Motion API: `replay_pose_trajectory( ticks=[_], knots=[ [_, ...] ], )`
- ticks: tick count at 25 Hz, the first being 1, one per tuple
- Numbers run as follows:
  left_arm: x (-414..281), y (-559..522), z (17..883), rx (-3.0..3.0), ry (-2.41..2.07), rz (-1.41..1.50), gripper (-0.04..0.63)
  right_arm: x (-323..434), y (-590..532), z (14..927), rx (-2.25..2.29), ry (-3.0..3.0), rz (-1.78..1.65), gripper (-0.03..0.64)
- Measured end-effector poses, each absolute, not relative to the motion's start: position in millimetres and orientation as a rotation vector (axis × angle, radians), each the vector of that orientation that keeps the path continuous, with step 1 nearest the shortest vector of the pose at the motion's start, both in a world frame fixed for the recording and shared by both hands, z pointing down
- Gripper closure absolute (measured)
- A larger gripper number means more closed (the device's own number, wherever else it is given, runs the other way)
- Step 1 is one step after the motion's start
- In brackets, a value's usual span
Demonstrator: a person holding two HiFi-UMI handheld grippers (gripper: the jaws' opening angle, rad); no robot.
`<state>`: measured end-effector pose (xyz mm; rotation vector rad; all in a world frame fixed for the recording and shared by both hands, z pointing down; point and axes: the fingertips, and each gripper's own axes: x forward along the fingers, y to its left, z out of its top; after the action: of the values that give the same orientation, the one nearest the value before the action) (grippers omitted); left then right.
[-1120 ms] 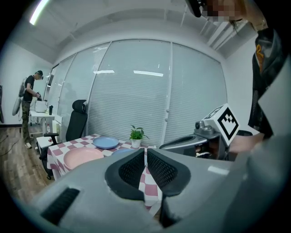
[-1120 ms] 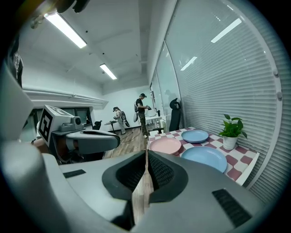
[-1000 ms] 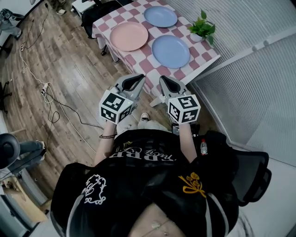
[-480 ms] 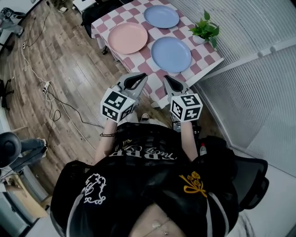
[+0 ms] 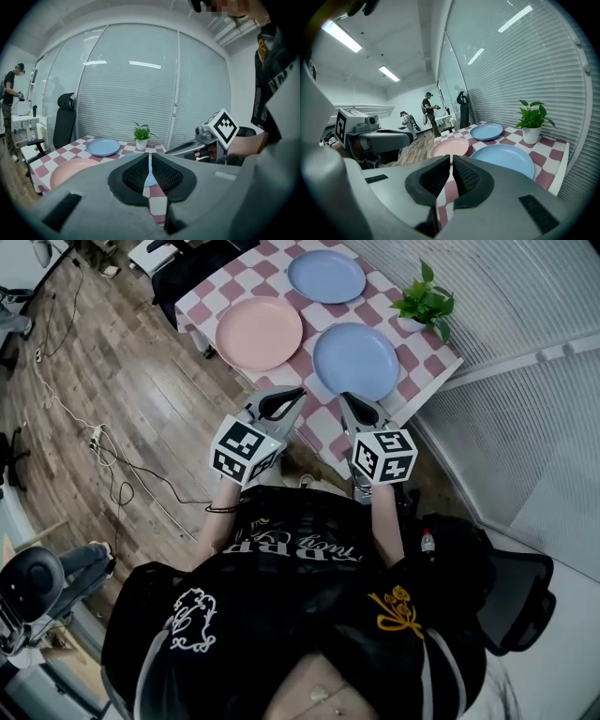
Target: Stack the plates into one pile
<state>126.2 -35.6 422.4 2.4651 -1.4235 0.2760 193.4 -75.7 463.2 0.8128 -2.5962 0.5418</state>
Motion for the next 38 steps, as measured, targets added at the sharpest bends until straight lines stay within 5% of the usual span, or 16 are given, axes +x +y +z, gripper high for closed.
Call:
replay_pose_trajectory(
  ticks=[12,22,25,28,32,35,38],
  knots=[
    [45,-120,435,2.578,-1.066,0.284,0.565,123,-138,472,1.109,-2.479,0.651,0.594],
    [34,-170,468,2.642,-0.833,0.422,0.561,147,-138,488,1.425,-2.328,0.800,0.592],
    [43,-193,480,2.650,-0.788,0.478,0.520,166,-139,496,1.525,-2.292,0.889,0.592],
    [60,-206,503,2.645,-0.696,0.589,0.406,191,-133,511,1.631,-2.220,0.988,0.592],
    [77,-224,536,2.622,-0.611,0.769,0.373,224,-129,536,1.715,-2.104,1.062,0.584],
    [89,-235,560,2.589,-0.578,0.915,0.365,245,-127,560,1.719,-2.026,1.119,0.483],
    [99,-248,585,2.539,-0.557,1.037,0.365,265,-127,587,1.724,-1.938,1.177,0.468]
  ],
)
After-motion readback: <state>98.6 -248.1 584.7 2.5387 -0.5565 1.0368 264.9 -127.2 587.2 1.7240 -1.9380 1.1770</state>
